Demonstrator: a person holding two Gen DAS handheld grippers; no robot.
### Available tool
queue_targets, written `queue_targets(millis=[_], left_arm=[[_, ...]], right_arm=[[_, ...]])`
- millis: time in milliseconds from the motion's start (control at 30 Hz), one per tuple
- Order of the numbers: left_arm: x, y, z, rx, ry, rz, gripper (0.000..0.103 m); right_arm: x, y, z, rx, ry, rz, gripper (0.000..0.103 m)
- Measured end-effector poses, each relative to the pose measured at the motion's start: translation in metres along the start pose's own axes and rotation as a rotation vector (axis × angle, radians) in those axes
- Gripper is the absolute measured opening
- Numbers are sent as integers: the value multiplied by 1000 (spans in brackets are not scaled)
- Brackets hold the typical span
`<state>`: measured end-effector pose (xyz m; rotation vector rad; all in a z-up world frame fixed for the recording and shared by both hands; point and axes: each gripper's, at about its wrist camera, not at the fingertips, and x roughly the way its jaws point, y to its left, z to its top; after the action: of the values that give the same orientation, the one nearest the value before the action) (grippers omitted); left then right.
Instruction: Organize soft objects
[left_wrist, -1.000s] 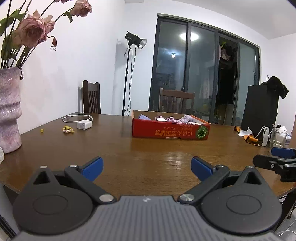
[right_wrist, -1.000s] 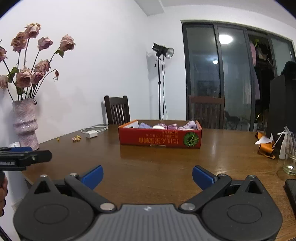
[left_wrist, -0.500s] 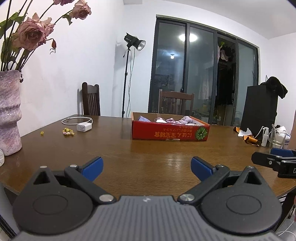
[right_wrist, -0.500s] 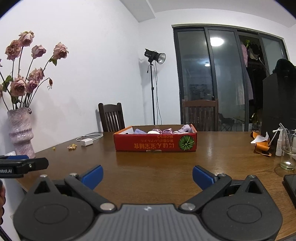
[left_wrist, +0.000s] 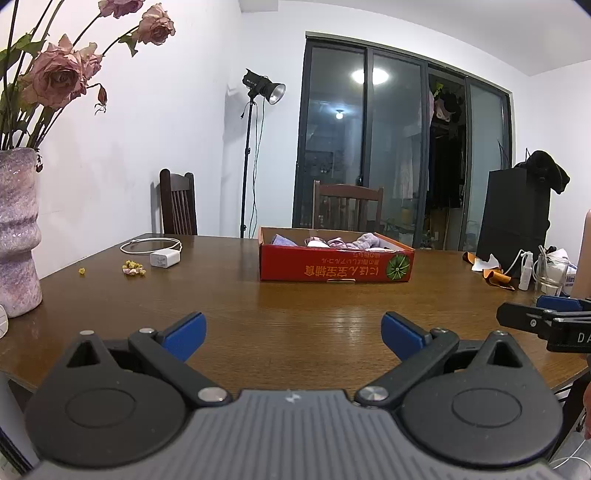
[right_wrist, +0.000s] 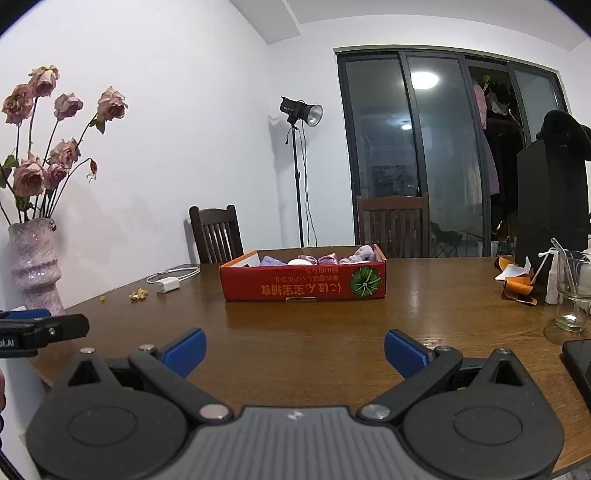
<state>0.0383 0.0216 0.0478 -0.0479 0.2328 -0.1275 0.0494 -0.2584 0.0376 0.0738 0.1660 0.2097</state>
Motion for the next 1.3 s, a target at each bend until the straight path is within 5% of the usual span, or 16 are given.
queue_targets(millis=[1300], left_arm=[[-1, -7, 4, 54, -11, -20, 103]], right_arm=[[-4, -4, -5, 25, -9, -19, 103]])
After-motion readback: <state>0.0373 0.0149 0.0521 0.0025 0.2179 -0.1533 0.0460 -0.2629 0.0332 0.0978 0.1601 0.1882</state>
